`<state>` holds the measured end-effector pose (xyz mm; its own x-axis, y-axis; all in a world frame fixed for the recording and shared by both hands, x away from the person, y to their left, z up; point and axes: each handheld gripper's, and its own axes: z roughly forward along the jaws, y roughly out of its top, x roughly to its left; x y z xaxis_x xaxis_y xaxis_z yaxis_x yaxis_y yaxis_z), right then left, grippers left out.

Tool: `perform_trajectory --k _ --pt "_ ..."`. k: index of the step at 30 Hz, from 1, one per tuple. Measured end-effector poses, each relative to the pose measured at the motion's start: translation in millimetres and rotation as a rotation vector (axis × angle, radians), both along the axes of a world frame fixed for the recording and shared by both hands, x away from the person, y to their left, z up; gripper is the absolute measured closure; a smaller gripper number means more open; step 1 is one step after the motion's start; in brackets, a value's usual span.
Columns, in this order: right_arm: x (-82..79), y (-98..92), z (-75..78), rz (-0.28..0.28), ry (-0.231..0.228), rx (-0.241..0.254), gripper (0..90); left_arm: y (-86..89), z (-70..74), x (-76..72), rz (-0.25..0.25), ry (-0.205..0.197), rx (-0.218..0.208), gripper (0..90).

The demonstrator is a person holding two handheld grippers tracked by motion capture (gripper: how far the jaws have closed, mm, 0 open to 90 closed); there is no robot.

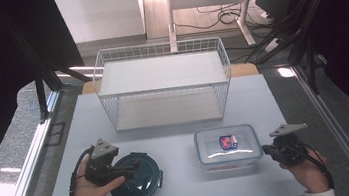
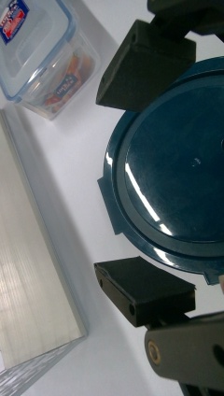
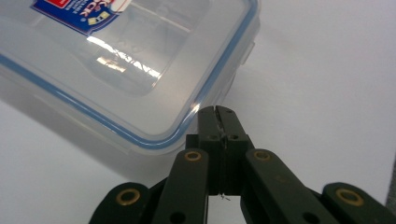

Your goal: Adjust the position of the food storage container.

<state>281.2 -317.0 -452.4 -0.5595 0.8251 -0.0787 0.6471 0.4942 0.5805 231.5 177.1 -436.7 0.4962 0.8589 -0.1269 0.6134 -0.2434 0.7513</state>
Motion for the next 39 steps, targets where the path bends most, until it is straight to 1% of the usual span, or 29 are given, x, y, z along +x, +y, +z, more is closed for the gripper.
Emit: perform_trajectory --k 4,9,20,29,34,35,36,37,39 --pt "-5.5 8.2 2.4 0.024 -0.005 0.005 88.9 1.0 0.5 -0.4 0.007 -0.002 -0.01 17.5" --pt "-7.8 12.7 3.7 0.04 -0.008 0.007 88.9 1.4 -0.1 0.3 0.011 0.007 -0.022 17.4" --pt "-6.4 21.1 -1.5 0.033 -0.012 0.029 88.9 0.7 -1.3 1.2 0.01 0.011 -0.02 17.4" --pt "-5.6 36.8 -3.7 0.068 -0.019 0.028 88.9 0.0 -1.3 1.0 0.007 0.011 -0.021 17.4" --pt "-4.9 35.8 -4.7 0.072 -0.018 0.046 88.8 0.6 -1.4 1.1 0.008 0.012 -0.022 17.4" --pt "-4.6 35.1 -4.9 0.068 -0.017 0.052 88.8 0.8 -1.4 1.1 0.009 0.012 -0.023 17.3" --pt "-4.4 33.9 -4.8 0.056 -0.029 0.053 88.9 1.1 -1.3 1.1 0.01 0.011 -0.024 17.3" --pt "-4.6 29.0 -2.2 0.017 -0.059 0.058 88.8 1.4 -1.2 1.0 0.01 0.011 -0.027 17.3" --pt "-5.9 21.4 2.6 -0.002 -0.068 0.1 88.9 2.4 -1.0 1.0 0.014 0.01 -0.03 17.3"
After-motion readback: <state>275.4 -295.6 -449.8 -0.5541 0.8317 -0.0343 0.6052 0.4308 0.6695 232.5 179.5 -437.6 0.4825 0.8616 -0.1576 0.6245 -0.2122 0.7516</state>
